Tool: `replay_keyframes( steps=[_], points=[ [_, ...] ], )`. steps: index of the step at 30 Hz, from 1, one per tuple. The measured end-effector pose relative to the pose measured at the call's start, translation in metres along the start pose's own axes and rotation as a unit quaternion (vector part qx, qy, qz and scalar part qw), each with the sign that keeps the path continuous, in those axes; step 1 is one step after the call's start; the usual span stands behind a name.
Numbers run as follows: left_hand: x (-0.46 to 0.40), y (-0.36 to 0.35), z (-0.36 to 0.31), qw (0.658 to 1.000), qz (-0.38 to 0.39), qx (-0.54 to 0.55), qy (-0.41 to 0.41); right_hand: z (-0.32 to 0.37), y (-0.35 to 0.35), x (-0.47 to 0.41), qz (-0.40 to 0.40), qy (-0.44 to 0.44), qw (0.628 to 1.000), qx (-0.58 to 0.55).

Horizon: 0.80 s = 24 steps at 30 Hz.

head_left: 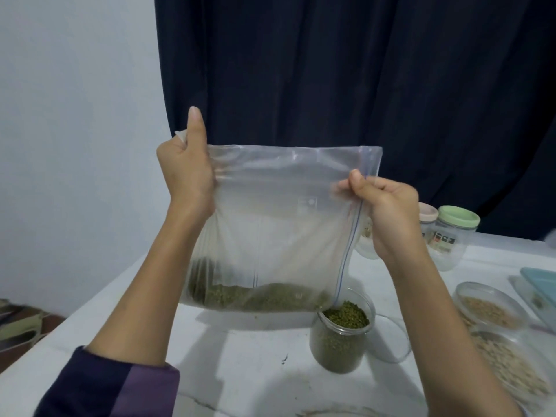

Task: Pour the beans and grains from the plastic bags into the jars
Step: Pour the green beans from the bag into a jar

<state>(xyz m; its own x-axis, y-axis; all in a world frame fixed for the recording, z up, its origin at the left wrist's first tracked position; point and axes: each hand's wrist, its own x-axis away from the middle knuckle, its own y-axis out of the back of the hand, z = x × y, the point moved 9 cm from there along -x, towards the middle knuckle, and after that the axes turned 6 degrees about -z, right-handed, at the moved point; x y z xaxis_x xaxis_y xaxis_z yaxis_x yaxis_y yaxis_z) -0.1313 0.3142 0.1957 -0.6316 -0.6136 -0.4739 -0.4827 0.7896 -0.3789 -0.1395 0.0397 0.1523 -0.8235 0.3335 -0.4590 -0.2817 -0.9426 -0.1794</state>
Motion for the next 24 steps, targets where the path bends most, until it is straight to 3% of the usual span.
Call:
replay_keyframes(
  steps=[4,7,11,14,18,21,24],
  points=[
    [-0.001,0.000,0.000,1.000,0.004,0.013,0.004,0.002,-0.008,0.002,0.031,-0.003,1.000,-0.001],
    [-0.003,0.000,0.000,1.000,0.000,-0.002,0.004,0.003,-0.001,0.001,-0.014,0.008,1.000,-0.008],
    [-0.002,-0.001,-0.002,1.000,0.005,0.000,-0.001,-0.002,-0.008,0.005,0.007,-0.002,1.000,-0.003],
    [-0.001,-0.002,-0.002,1.000,0.006,-0.006,0.001,0.000,0.003,0.003,-0.037,0.006,0.999,-0.013],
    [-0.002,-0.002,-0.001,1.000,0.008,0.005,0.006,-0.001,-0.009,0.007,0.013,-0.005,1.000,-0.007],
    [-0.001,-0.002,-0.002,1.000,0.008,-0.006,0.001,-0.002,0.002,0.004,-0.034,-0.006,0.999,-0.013],
    [-0.002,-0.002,-0.002,1.000,0.010,0.004,0.003,-0.005,-0.010,0.009,0.006,-0.012,1.000,-0.001]
  ],
)
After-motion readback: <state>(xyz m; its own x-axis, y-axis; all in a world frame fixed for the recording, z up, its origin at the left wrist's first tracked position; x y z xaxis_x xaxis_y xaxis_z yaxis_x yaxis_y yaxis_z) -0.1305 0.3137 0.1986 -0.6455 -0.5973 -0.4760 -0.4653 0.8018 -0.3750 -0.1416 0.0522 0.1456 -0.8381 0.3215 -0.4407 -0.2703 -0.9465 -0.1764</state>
